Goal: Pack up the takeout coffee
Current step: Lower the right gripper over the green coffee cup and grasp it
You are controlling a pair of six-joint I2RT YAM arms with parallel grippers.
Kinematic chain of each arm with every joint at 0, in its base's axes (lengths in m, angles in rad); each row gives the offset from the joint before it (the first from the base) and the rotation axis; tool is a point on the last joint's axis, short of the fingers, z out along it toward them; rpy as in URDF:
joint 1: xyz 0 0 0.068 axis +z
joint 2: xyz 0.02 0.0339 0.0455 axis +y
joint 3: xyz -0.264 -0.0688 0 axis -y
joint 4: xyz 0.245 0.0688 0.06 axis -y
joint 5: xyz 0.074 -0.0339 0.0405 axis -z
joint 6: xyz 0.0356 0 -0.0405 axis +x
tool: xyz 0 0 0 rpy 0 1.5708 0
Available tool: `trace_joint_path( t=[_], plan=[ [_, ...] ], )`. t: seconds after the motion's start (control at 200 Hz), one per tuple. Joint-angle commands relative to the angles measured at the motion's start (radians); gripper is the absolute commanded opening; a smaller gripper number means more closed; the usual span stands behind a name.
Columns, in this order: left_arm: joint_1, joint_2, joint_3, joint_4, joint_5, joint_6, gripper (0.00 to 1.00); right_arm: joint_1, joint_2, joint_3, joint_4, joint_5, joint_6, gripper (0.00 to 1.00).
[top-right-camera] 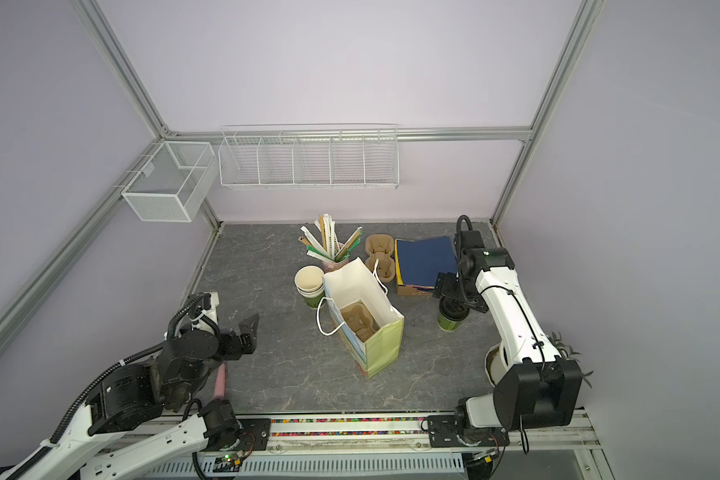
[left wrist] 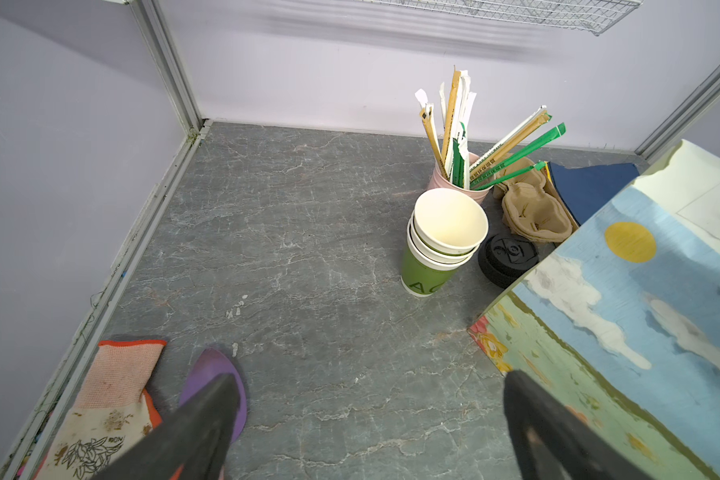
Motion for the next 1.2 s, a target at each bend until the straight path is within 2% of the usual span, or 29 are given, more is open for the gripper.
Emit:
trace_joint_path(
  t=[0.0,0.175,0.385,0.82,1.194],
  plan=[
    [0.004,-0.005,-0.005,-0.011,-0.003,0.016,0.99,-0.007,0.034,-0.025,0.033,-0.016,0.03,0.99],
    [0.005,-0.006,-0.005,-0.011,-0.003,0.016,0.99,-0.022,0.042,-0.062,0.057,0.014,0.036,1.0],
    [0.005,0.0,-0.005,-0.01,-0.001,0.017,0.99,-0.034,0.056,-0.073,0.068,0.014,0.027,0.92],
    [0.005,-0.002,-0.005,-0.012,-0.003,0.016,0.99,-0.038,0.108,-0.095,0.084,0.0,0.013,0.84],
    [0.005,-0.002,-0.005,-0.015,-0.005,0.017,0.99,-0.041,0.078,-0.104,0.078,-0.02,0.008,0.73]
  ],
)
